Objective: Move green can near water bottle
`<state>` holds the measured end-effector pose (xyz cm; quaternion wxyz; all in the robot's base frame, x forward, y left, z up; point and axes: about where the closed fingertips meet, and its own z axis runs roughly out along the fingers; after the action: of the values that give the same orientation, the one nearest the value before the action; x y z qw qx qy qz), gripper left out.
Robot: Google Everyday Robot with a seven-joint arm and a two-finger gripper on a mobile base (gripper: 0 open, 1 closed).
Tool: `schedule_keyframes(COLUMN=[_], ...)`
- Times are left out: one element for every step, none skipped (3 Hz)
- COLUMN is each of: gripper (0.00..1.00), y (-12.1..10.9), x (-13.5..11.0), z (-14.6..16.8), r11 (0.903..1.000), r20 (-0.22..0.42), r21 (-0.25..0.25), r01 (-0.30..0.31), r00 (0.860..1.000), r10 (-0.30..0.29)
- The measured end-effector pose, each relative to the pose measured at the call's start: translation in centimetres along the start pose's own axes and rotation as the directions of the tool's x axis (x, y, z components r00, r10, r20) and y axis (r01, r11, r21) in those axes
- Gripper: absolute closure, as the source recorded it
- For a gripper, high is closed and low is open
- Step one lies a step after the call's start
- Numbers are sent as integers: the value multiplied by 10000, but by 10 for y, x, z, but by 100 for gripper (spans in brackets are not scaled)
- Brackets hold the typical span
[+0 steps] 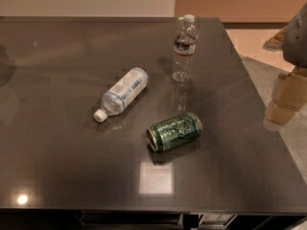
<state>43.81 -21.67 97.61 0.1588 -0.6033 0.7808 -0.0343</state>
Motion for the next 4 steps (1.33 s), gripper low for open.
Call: schedule_keyframes(gripper=[0,0,0,0], y=[0,-2,-7,-3], x=[0,-7,-24,-44], z=[0,1,16,36], r11=[10000,9996,9971,9898], r20=[1,92,386,842], r21=[2,-56,-295,-627], r01=[0,260,701,1276], r00=[10000,9996,9969,9889], r10=[0,-260,-690,-1222])
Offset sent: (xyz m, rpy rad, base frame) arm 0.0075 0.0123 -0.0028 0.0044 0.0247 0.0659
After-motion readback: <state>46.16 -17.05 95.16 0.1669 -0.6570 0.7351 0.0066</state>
